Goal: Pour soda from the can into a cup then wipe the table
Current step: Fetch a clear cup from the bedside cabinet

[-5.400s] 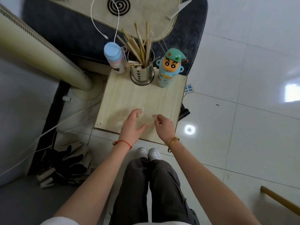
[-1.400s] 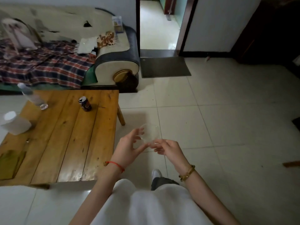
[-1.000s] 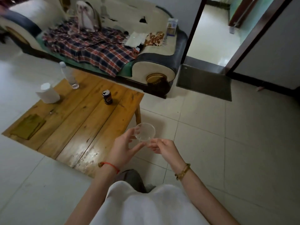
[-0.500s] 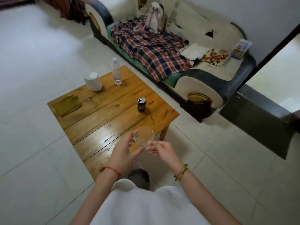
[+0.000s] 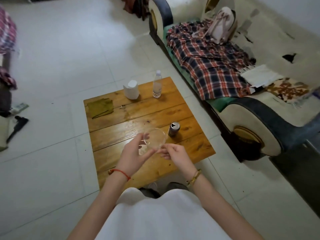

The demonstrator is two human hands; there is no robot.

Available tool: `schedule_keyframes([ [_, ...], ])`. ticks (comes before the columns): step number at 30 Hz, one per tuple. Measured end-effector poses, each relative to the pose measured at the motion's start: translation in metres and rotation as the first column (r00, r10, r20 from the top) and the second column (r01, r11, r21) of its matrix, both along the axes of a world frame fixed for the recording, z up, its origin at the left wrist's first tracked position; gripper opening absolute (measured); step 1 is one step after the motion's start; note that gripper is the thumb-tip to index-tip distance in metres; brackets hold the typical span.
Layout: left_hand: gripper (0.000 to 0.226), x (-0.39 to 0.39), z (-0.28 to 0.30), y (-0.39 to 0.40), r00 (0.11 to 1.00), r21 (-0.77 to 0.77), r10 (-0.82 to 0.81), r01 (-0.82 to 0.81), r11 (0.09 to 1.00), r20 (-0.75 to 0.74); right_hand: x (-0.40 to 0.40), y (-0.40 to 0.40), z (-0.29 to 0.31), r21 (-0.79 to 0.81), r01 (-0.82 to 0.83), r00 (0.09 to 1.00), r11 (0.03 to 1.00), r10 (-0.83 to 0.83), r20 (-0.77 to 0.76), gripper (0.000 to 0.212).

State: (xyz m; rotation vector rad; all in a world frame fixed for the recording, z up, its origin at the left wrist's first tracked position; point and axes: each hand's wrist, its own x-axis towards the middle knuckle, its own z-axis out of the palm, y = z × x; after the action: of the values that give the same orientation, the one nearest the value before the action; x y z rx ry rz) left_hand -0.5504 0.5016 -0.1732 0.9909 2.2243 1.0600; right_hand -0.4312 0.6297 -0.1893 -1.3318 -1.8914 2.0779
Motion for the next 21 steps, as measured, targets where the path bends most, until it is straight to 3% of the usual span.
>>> schedule_keyframes([
  [12,0.062,0.024,-0.006,0.056,0.967,-0.011,0.255,-0.254,0.967,0.025,-0.014,0.084,-0.015,0.008,-0.282,0.958,0.959,0.282,0.048,0.033],
  [21,0.064,0.046,-0.011,0.090,0.925,0.009,0.379,-0.379,0.925,0.024,-0.007,0.123,-0.029,0.000,-0.376,0.927,0.927,0.376,0.018,0.033],
])
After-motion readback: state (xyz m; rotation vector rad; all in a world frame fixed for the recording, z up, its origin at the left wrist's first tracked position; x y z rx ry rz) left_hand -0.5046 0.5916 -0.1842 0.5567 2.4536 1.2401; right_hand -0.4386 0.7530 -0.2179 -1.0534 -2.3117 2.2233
